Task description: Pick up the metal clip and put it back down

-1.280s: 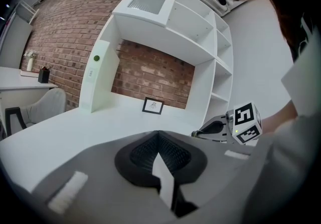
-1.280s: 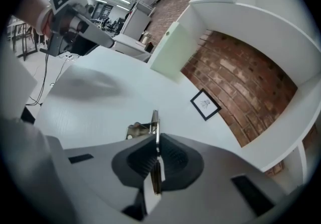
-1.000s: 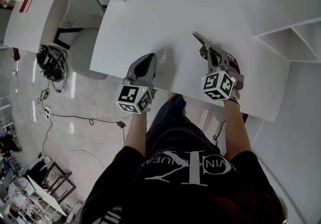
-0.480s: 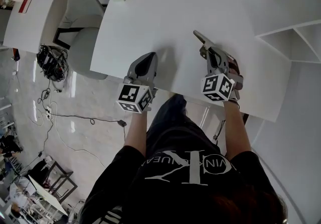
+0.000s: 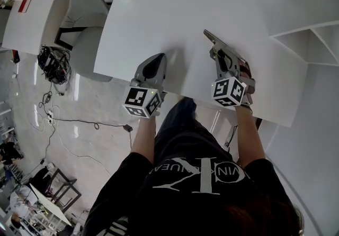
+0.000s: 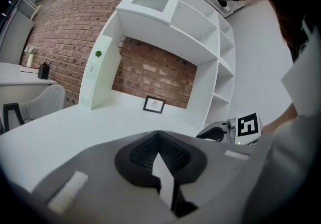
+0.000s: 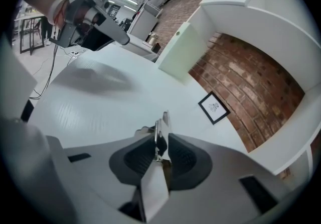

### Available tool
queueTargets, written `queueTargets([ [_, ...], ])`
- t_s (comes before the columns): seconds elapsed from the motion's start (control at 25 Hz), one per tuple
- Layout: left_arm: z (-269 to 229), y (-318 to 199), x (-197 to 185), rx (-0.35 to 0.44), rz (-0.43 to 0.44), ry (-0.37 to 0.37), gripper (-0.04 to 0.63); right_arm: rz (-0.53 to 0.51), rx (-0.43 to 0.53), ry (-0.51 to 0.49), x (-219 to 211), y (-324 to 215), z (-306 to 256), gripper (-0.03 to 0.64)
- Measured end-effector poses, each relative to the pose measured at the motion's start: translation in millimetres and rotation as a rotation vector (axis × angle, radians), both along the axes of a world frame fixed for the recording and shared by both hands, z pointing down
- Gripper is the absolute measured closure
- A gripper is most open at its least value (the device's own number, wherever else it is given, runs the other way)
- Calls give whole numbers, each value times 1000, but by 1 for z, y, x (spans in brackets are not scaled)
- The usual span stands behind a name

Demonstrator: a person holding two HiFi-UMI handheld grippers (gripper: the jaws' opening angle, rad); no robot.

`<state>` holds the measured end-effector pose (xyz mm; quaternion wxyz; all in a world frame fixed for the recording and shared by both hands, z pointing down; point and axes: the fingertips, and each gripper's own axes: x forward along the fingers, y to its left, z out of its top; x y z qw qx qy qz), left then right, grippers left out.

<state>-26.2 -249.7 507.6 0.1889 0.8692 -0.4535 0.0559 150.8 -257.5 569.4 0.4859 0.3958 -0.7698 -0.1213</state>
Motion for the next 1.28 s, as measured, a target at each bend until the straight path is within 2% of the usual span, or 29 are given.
queueTargets([
  [0.32,0,-1,0,3,1,0,591,5,-10,-32,-1,1,-1,525],
  [0.6,-7,5,4,6,6,4,591,10,-15,-51,2,8,-8,517],
  [1.28,-14,24,9,22,17,9,591,64,-16,-174,9,28,-26,524],
])
